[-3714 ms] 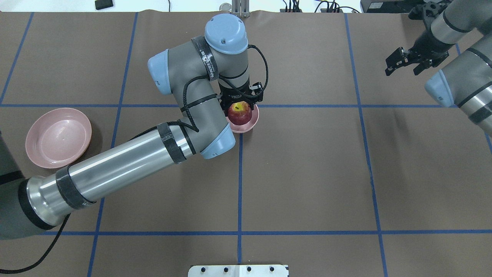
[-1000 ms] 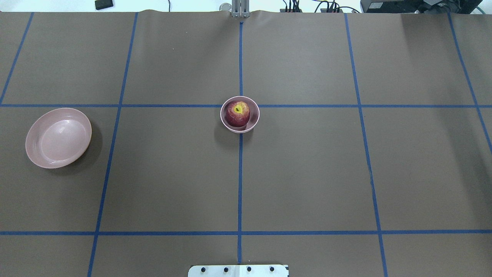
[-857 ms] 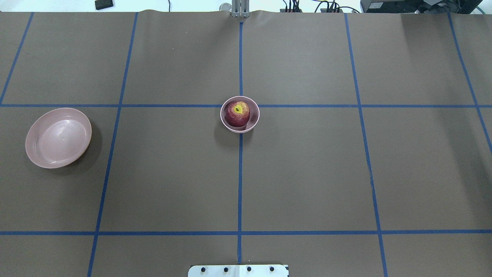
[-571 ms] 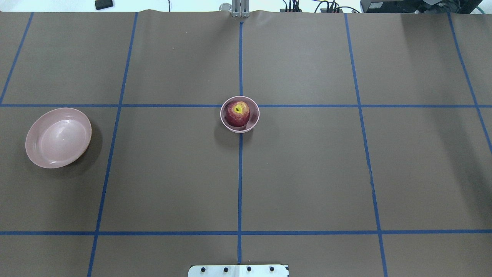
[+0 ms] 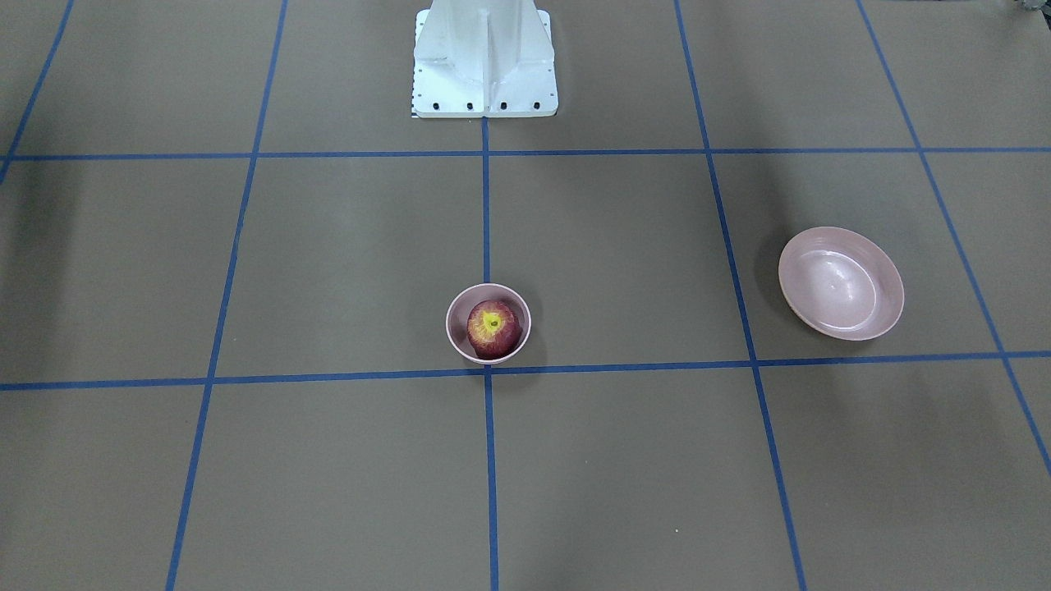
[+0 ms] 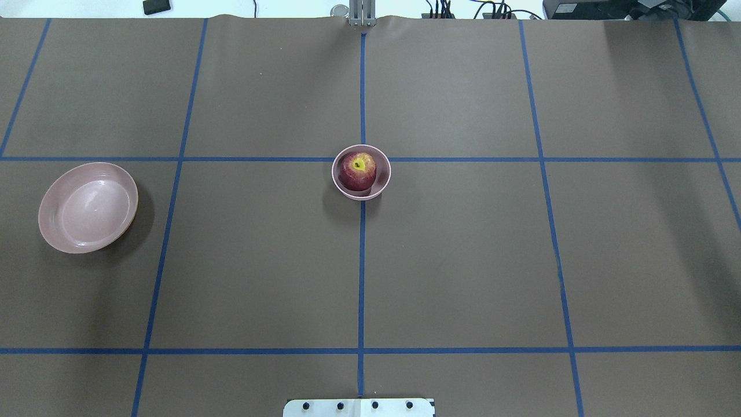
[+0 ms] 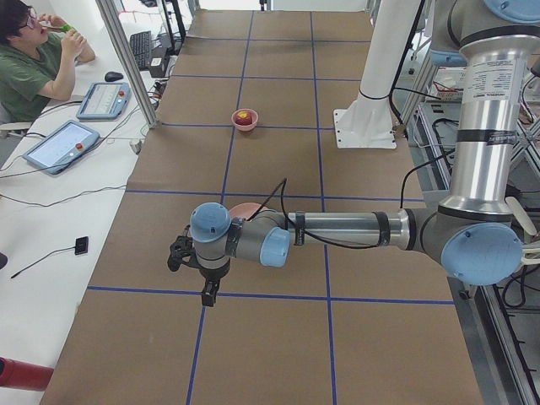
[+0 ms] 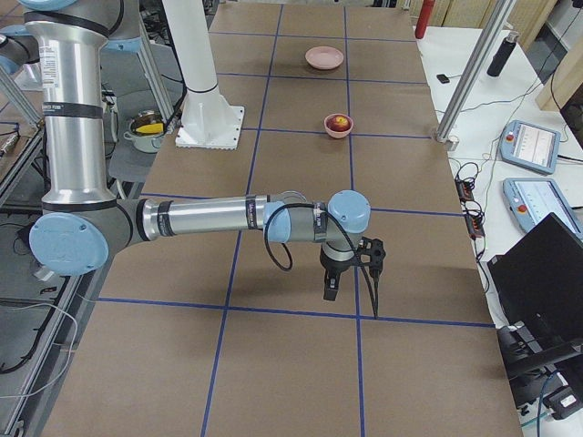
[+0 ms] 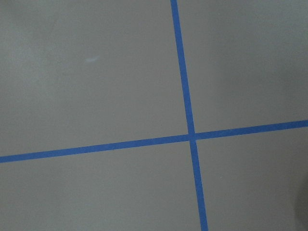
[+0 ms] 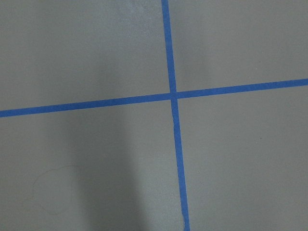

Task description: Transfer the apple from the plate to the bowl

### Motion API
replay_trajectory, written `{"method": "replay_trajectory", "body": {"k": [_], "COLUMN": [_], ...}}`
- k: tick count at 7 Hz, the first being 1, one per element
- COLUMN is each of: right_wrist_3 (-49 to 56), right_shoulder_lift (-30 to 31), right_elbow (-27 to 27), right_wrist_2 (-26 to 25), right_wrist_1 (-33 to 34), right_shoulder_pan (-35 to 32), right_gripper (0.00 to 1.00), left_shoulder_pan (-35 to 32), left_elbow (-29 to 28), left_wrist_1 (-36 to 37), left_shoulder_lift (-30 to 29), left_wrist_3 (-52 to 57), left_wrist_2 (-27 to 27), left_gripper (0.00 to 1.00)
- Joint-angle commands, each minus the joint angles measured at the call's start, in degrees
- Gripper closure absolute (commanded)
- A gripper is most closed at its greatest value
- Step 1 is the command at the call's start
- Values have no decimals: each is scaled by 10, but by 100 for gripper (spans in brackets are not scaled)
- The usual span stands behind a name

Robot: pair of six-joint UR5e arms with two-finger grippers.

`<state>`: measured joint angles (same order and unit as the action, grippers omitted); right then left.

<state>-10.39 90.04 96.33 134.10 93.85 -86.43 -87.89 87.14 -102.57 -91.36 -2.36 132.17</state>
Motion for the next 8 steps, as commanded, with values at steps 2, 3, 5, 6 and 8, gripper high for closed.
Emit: {"method": "replay_trajectory", "body": {"k": [2, 3, 5, 6, 8], "right_wrist_3": [1, 1, 1, 0, 0], "right_shoulder_lift": [-3, -5, -5, -4, -1], "right_elbow": [0, 1, 3, 3, 4], "right_wrist_2": [-3, -3, -3, -4, -4], "right_wrist_1": [-1, 0, 0, 0, 0], "right_shoulder_pan": [0, -1, 0, -1, -1], "right_gripper": [0, 0, 0, 0, 0], "left_shoulder_pan": [1, 1, 2, 2, 1], "left_elbow": [102, 102, 101, 100, 99], "left_wrist_1": [73, 72, 71, 71, 71], "left_shoulder_lift": [52, 53, 54, 53, 53], "left_wrist_3": [-1, 0, 0, 0, 0], "left_wrist_2": [4, 3, 2, 2, 1], "left_gripper": [2, 2, 2, 2, 2]}}
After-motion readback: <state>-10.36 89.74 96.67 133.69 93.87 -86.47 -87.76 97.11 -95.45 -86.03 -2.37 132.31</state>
